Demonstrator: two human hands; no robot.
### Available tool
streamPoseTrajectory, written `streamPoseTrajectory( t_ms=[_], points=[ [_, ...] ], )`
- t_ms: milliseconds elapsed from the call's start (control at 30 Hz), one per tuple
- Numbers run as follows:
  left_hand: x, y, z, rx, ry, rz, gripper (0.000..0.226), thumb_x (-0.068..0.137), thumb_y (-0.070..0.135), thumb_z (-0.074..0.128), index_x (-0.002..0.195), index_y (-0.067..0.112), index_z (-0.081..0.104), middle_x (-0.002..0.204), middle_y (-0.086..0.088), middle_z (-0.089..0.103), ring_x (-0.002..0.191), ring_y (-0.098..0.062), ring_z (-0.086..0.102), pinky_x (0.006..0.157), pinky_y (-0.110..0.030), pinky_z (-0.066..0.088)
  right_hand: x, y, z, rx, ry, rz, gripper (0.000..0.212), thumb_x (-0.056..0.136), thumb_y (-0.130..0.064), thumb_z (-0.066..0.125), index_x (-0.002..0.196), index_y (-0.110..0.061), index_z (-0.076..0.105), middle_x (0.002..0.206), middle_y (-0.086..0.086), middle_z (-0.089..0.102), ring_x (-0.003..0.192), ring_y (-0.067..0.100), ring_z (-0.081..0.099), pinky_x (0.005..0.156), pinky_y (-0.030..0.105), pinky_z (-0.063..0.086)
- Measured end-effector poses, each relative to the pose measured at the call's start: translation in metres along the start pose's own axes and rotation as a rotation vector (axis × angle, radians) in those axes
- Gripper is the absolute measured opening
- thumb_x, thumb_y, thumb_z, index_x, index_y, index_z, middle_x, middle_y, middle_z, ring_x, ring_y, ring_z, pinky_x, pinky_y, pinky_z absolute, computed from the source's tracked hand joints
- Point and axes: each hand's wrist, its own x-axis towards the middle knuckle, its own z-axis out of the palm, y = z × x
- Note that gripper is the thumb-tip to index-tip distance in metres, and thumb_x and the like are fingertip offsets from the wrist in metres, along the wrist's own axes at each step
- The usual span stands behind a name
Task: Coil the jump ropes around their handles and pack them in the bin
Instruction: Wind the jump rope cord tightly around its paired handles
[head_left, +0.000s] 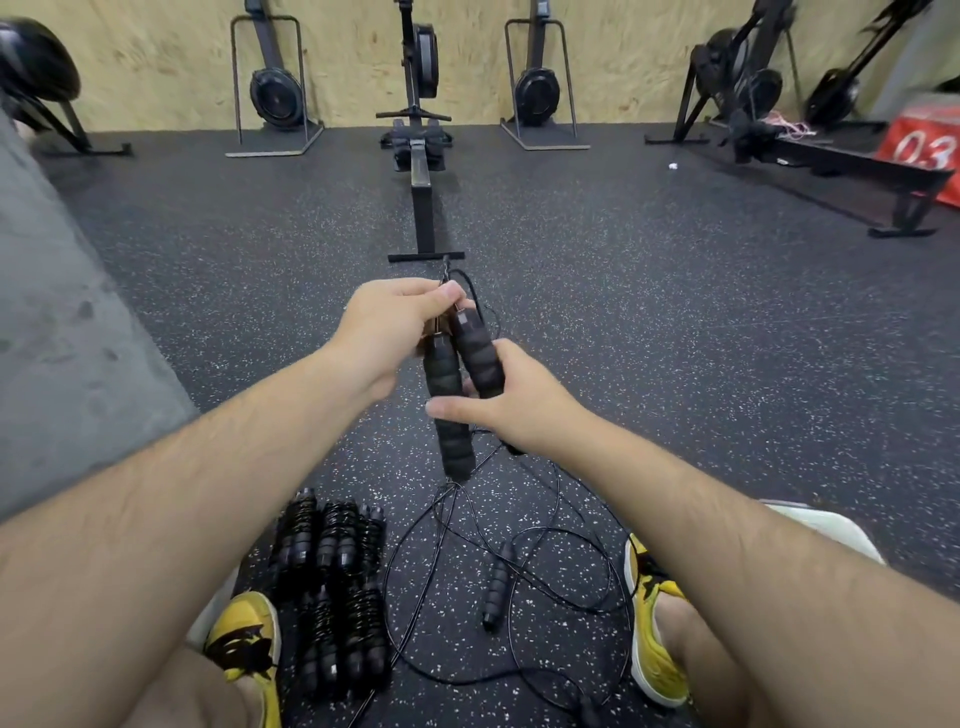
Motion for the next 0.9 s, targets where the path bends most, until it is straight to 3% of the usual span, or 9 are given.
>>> streamPoseTrajectory(
  t_ms=[267,333,400,500,600,700,767,833,900],
  points=[
    [0.001,0.003,-0.007,0.004,0.008,-0.071,0.022,0.100,0.024,0.062,0.087,0.010,0.072,0.085,-0.007,0.069,0.080,-0.023,0.064,0.087,-0.038,0.057,0.003,-0.011,0.007,0.070,0.005,-0.028,0.030,0.070,-0.022,0.084,0.088,-0.020,0.061,0.080,-0.007,0.071,0.071,0.011,0.066,0.072,0.027,0.054],
    [0.002,0.001,-0.021,0.525,0.070,0.061,0.031,0.102,0.037,0.054,0.089,0.014,0.070,0.086,-0.002,0.069,0.083,-0.029,0.068,0.086,-0.042,0.059,0.005,-0.012,-0.002,0.000,-0.031,-0.045,0.026,0.071,-0.019,0.082,0.085,-0.017,0.060,0.073,-0.008,0.065,0.064,0.008,0.058,0.066,0.024,0.051],
    [-0.002,0.000,-0.035,1.039,0.111,0.373,0.026,0.098,0.034,0.053,0.115,0.017,0.063,0.113,-0.002,0.063,0.104,-0.027,0.064,0.093,-0.042,0.052,0.006,-0.012,-0.011,-0.121,-0.074,-0.034,0.028,0.070,-0.023,0.082,0.086,-0.016,0.059,0.074,-0.009,0.063,0.064,0.008,0.057,0.066,0.024,0.050],
    [-0.011,-0.005,-0.044,1.188,-0.276,0.709,0.073,0.078,0.019,0.066,0.146,0.010,0.042,0.147,-0.007,0.041,0.137,-0.024,0.042,0.114,-0.038,0.035,0.008,-0.012,-0.018,-0.277,-0.145,-0.046,0.034,0.068,-0.028,0.082,0.086,-0.016,0.057,0.071,-0.009,0.058,0.062,0.011,0.056,0.061,0.025,0.047],
    [-0.013,-0.015,-0.033,1.383,-0.420,0.765,0.099,0.063,0.042,0.064,0.152,0.010,0.034,0.150,-0.008,0.040,0.135,-0.025,0.042,0.112,-0.040,0.037,0.008,-0.016,-0.019,-0.347,-0.168,-0.082,0.034,0.067,-0.026,0.082,0.086,-0.008,0.060,0.067,-0.006,0.057,0.057,0.011,0.052,0.055,0.024,0.044],
    [-0.014,-0.016,-0.020,1.456,-0.382,0.759,0.077,0.065,0.046,0.067,0.133,0.015,0.050,0.121,-0.003,0.054,0.102,-0.027,0.059,0.086,-0.040,0.048,0.005,-0.020,-0.019,-0.323,-0.182,-0.085,0.032,0.067,-0.025,0.083,0.086,-0.009,0.062,0.070,-0.005,0.063,0.060,0.012,0.056,0.057,0.025,0.048],
    [-0.011,-0.013,-0.019,1.447,-0.342,0.731,0.060,0.068,0.039,0.075,0.119,0.015,0.054,0.109,-0.002,0.053,0.091,-0.027,0.059,0.076,-0.038,0.045,0.002,-0.020,-0.023,-0.373,-0.134,-0.073,0.043,0.065,-0.038,0.086,0.094,-0.020,0.059,0.080,-0.009,0.065,0.070,0.013,0.060,0.063,0.027,0.051],
    [-0.008,-0.012,-0.022,1.393,-0.294,0.617,0.053,0.071,0.034,0.076,0.114,0.016,0.050,0.108,-0.002,0.049,0.092,-0.028,0.059,0.074,-0.038,0.046,0.000,-0.020,-0.028,-0.571,0.011,-0.094,0.071,0.061,-0.060,0.081,0.118,-0.030,0.050,0.102,-0.011,0.063,0.089,0.017,0.062,0.077,0.033,0.052],
    [-0.005,-0.011,-0.026,1.348,-0.219,0.530,0.049,0.074,0.030,0.074,0.112,0.016,0.047,0.108,-0.003,0.047,0.093,-0.029,0.059,0.075,-0.039,0.047,-0.002,-0.019,-0.029,-0.705,0.152,-0.119,0.091,0.065,-0.061,0.077,0.140,-0.038,0.031,0.122,-0.007,0.053,0.102,0.024,0.061,0.086,0.038,0.050]
  ],
)
